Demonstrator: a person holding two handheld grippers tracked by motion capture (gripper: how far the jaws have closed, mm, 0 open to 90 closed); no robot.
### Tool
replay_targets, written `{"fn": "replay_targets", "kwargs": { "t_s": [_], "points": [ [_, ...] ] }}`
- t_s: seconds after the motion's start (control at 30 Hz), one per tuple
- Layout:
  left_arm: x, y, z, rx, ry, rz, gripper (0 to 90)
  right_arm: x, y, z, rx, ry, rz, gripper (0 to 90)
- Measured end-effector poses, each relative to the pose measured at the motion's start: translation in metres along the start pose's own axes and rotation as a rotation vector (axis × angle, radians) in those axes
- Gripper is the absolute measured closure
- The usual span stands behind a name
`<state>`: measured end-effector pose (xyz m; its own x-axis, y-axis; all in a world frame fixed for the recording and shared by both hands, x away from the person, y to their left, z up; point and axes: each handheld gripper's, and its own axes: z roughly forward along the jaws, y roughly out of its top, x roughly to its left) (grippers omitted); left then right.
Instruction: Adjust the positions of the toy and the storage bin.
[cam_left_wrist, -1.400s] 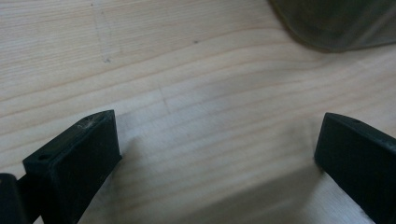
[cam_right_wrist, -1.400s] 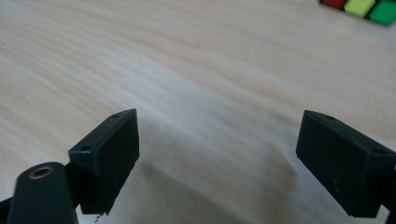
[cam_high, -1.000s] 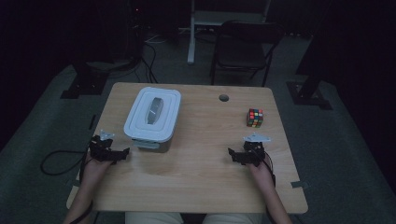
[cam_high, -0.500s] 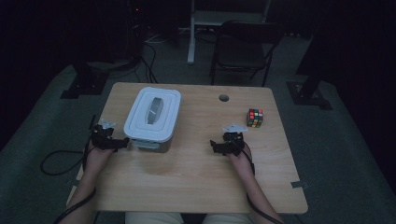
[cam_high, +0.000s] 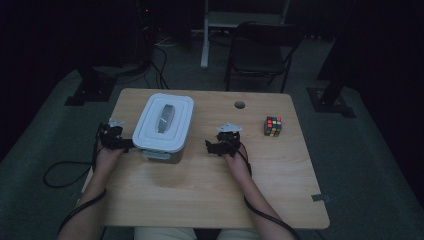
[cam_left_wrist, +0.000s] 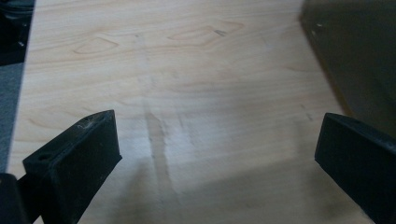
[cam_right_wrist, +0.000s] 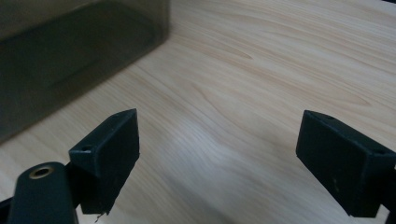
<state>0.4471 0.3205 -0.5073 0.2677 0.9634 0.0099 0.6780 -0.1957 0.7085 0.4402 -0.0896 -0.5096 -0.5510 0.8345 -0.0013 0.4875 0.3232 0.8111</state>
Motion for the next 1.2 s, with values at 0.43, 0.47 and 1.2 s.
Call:
{"fn": "replay_targets", "kwargs": {
  "t_s": [0.43,0.47,1.2],
  "points": [
    [-0.001,0.016,0.009,-0.014,0.014,0.016,0.7,0.014,0.018,0.025,-0.011,-0.024,0.030,13.3],
    [-0.003,0.016,0.009,-0.015,0.006,0.009,0.7,0.015,0.020,0.025,-0.015,-0.024,0.035,13.3],
    [-0.035,0.015,0.008,-0.028,-0.103,0.016,0.8,0.027,0.040,0.022,-0.026,-0.011,0.035,14.6]
  ]
}}
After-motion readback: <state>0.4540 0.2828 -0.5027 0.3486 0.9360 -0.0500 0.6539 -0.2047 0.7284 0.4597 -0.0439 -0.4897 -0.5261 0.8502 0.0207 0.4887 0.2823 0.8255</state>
